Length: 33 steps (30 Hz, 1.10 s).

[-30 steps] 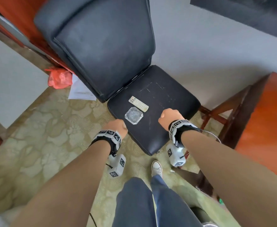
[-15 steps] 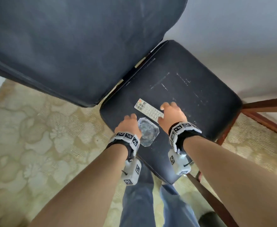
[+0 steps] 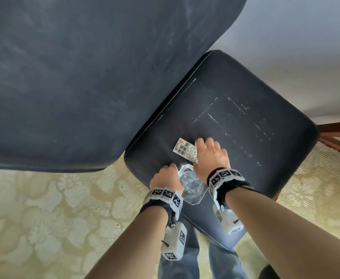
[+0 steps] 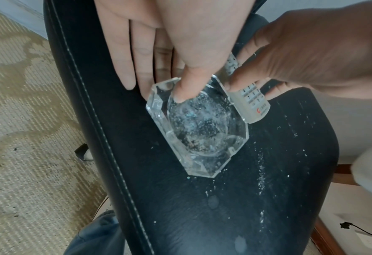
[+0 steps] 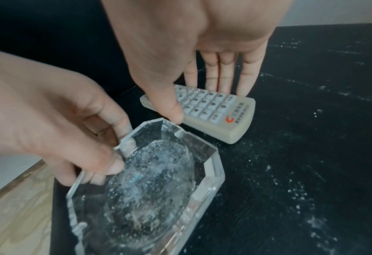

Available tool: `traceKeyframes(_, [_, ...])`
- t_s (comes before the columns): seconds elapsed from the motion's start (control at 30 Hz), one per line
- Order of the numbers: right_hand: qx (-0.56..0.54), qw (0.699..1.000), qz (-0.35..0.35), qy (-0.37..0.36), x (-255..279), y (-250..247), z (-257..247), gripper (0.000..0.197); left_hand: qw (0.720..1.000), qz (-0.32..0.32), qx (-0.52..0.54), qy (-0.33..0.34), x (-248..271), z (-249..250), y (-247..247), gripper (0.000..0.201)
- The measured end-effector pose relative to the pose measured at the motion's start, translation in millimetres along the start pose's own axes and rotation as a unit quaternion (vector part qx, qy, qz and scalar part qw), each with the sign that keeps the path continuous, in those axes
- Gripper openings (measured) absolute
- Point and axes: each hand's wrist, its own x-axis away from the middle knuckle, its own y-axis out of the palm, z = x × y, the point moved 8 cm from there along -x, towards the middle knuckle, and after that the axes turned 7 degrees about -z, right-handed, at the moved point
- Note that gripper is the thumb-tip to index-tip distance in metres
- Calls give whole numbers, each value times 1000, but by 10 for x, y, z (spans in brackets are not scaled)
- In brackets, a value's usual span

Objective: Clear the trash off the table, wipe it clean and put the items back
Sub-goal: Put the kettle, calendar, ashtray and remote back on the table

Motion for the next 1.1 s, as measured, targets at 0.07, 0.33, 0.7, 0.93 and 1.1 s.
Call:
traceKeyframes(0.07, [2, 1000, -6, 0, -16, -6, 3, 47, 1000, 3, -3, 6, -12, -4, 9, 31])
traceKeyframes(0.33, [-78, 995, -42, 48, 224, -170, 222, 55, 997, -28, 62, -25, 143, -80, -43, 10])
traceKeyframes(0.7, [-216, 956, 36, 197, 1973, -1161, 1298, 65, 994, -37, 102, 30, 1404, 667, -739, 19])
traceKeyframes(0.93, [-301, 904, 154, 261, 3690, -1482, 1970, 64, 983, -9, 99, 157, 2901, 1789, -810, 4])
traceKeyframes(1.1, [-341, 860, 213, 313, 5129, -1066, 2362, 67, 974, -17, 71, 215, 3900, 2241, -261, 17])
